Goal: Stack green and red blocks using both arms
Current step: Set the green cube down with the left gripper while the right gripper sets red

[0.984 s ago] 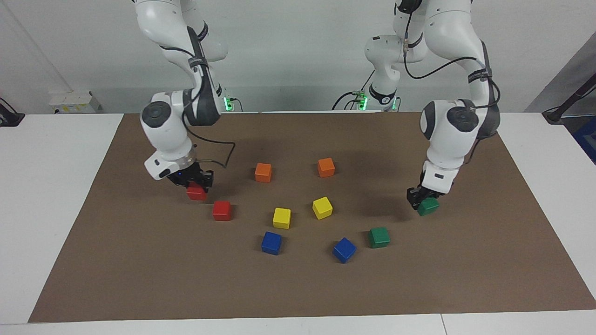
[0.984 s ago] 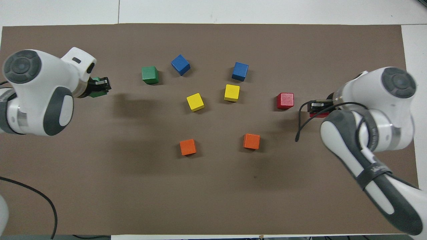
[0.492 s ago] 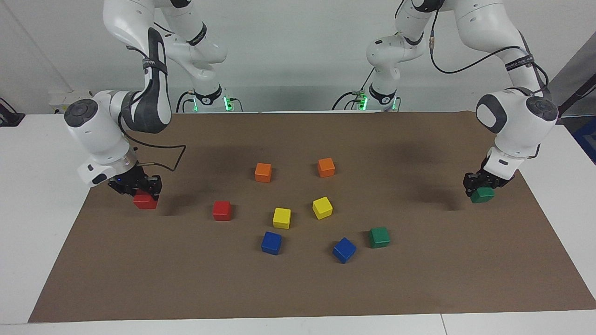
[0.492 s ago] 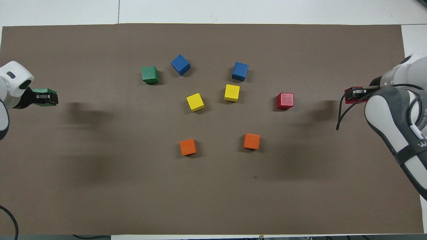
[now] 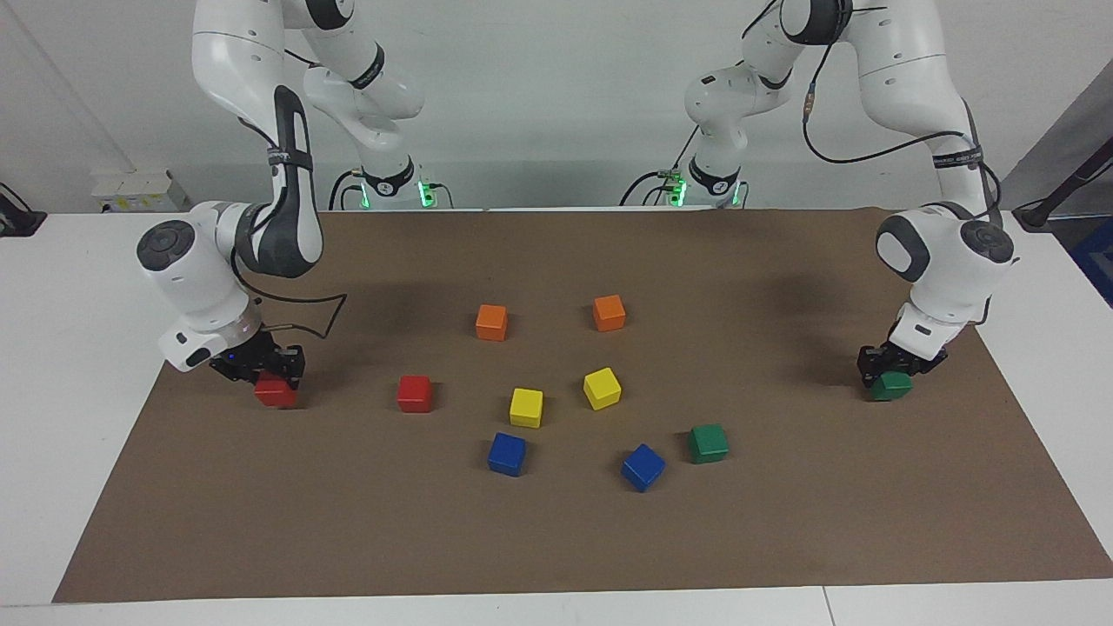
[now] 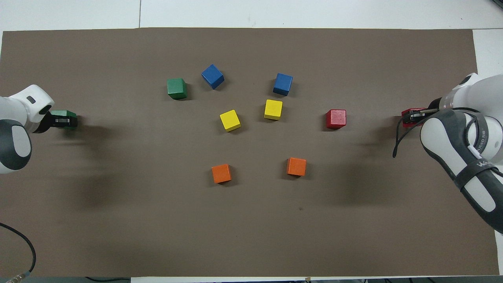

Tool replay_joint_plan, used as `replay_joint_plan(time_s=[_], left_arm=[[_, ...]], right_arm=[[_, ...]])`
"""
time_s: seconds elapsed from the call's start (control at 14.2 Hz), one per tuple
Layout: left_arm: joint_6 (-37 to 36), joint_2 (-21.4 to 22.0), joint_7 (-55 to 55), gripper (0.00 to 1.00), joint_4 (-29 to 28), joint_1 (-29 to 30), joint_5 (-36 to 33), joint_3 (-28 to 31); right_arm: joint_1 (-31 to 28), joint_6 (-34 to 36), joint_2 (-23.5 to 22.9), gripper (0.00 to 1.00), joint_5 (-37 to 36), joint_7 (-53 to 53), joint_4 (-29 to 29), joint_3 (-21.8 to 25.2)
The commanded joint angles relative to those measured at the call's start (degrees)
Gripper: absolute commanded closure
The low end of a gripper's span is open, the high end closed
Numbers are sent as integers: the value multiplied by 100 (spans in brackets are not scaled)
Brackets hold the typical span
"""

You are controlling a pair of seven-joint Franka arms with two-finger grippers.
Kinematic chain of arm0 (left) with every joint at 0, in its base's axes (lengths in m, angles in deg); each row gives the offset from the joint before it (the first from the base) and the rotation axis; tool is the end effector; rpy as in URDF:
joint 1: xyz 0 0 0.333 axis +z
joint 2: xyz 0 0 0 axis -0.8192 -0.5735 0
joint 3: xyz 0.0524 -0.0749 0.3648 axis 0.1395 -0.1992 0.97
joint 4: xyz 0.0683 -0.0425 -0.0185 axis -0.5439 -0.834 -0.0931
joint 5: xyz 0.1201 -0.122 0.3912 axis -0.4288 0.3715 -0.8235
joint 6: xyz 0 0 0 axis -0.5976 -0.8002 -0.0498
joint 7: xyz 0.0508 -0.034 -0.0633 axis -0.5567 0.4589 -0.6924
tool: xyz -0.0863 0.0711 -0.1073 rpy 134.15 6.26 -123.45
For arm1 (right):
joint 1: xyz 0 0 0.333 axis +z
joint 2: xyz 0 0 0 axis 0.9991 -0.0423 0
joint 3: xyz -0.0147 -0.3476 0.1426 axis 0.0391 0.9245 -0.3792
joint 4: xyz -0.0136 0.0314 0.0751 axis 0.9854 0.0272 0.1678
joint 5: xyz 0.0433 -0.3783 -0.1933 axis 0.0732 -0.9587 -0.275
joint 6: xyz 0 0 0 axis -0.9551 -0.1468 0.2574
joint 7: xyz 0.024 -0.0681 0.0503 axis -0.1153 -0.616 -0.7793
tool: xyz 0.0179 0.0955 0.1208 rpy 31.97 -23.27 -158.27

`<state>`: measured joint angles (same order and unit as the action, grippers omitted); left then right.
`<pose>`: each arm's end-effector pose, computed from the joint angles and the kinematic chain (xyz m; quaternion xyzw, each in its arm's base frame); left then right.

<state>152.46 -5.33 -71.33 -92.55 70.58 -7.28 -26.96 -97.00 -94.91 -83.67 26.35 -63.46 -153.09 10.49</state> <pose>0.6598 0.1331 0.2932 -0.9969 0.0397 -0.0653 0.0190 0.6402 -0.1059 0.3122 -0.9997 -0.0151 -0.0172 0.0019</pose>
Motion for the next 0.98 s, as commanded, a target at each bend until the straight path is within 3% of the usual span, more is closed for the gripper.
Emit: replay_joint_plan(time_s=[0.0, 0.07, 0.14, 0.21, 0.63, 0.84, 0.91], left_arm=[[148, 25, 180, 100, -37, 51, 138, -47], [244, 25, 285, 100, -46, 33, 138, -38], [271, 16, 529, 70, -55, 7, 138, -38], [254, 16, 714, 1, -55, 15, 138, -38], [18, 33, 778, 0, 41, -2, 138, -47], [-1375, 34, 716, 0, 1205, -185, 147, -82], [-1894, -19, 586, 0, 1759, -317, 147, -65]], right_arm=[[-183, -120, 189, 76, 2, 358, -306, -84], [-183, -128, 215, 76, 2, 385, -411, -84], [-183, -155, 241, 76, 2, 385, -473, -75], [-183, -155, 250, 76, 2, 394, -491, -75], [-183, -436, 321, 75, 2, 377, -763, -75], [-192, -480, 295, 69, 2, 377, -790, -75], [-200, -506, 294, 54, 2, 377, -790, -75]])
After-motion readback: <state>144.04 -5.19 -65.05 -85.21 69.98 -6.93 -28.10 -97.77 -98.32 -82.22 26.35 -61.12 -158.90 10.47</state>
